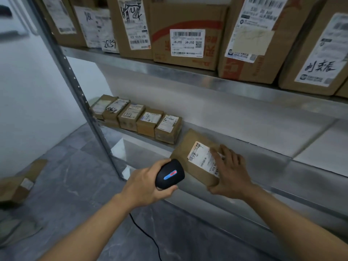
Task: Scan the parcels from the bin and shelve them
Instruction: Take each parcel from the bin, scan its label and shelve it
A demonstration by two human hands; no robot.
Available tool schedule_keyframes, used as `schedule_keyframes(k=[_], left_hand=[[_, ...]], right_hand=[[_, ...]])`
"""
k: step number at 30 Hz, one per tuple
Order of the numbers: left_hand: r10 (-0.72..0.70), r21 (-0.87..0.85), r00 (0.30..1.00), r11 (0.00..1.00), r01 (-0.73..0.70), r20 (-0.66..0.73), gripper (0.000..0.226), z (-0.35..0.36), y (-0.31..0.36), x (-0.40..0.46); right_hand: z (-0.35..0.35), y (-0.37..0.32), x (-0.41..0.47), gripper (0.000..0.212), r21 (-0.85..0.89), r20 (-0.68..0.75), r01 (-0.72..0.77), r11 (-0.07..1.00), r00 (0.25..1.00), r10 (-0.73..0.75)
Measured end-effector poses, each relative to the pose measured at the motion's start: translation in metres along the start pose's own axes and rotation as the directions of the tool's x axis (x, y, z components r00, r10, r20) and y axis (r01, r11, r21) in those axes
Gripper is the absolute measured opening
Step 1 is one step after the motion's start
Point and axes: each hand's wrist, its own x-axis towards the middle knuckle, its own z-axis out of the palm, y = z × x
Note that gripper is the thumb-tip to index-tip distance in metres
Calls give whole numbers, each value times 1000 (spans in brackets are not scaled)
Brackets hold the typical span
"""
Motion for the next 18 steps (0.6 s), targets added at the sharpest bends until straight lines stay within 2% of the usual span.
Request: schedule_keyframes(k=[8, 13, 18], left_hand=[[-206, -161, 976, 968, 193, -70, 77, -3, -22, 4], [-291, -253, 954, 930, 267, -63, 77, 5, -27, 17], [-322, -261, 944, 919, 296, -66, 80, 12, -31, 36]], right_hand=[[-7, -33, 36, 137, 185, 7, -262, 947, 964, 265], [2, -36, 59, 140, 306, 122, -425, 852, 905, 407], [13, -33, 84, 132, 374, 127, -470, 799, 880, 458]])
